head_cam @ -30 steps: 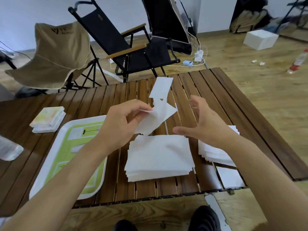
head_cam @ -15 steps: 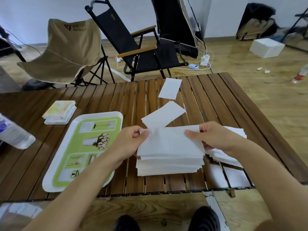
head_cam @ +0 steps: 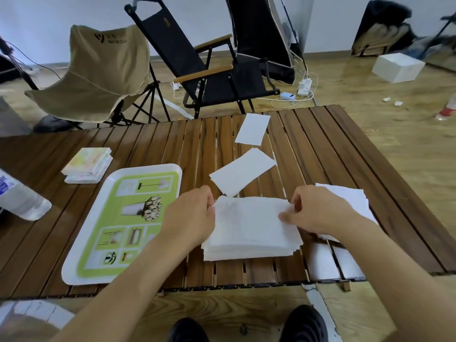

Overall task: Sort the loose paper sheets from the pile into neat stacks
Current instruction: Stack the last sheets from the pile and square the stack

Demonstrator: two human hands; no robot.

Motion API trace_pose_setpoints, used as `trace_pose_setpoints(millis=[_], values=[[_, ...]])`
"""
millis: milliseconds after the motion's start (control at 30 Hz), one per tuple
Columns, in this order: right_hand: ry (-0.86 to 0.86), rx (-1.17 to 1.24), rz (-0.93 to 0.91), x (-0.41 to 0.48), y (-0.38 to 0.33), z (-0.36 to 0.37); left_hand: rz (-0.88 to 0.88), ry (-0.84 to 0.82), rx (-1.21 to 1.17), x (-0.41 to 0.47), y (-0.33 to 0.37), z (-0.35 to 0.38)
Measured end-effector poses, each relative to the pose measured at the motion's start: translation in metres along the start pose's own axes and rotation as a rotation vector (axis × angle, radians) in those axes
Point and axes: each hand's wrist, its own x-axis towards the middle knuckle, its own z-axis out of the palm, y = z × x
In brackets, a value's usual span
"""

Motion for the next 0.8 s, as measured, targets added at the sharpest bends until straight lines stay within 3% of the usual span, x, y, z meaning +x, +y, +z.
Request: trace_pose_setpoints(millis=[67,100,167,233,333,467,633,800], values=[[0.176,-0.068,-0.025,-0.005,-0.008,-0.002,0.108,0.108,0.003,-0.005,0.015,-0.005],[0.203,-0.038,-0.058,-0.007,-0.014,-0.001,0.162,0.083,-0.047,-0.007,0.023,-0.006],[0.128,0.004,-0.126,-0.010,-0.024,0.006,0.204,-0.060,-0.086,-0.010,0.036,-0.001],[-0.009,-0.043,-0.162,-0.010,-0.028,0.016,0.205,-0.128,0.046,-0.010,0.038,0.004],[-0.088,-0.062,-0.186,-0.008,-0.023,0.018,0.089,-0.175,0.136,-0.002,0.018,0.003],[-0.091,-0.058,-0.158,-0.009,-0.007,0.003,-0.119,-0.386,0.167,0.016,-0.014,-0.011],[0.017,-0.015,-0.092,-0.011,0.015,-0.023,0.128,-0.045,0.130,0.102,0.014,-0.018],[0.008,0.045,-0.035,-0.003,0.033,-0.023,0.233,-0.028,-0.074,0.204,0.067,0.035]])
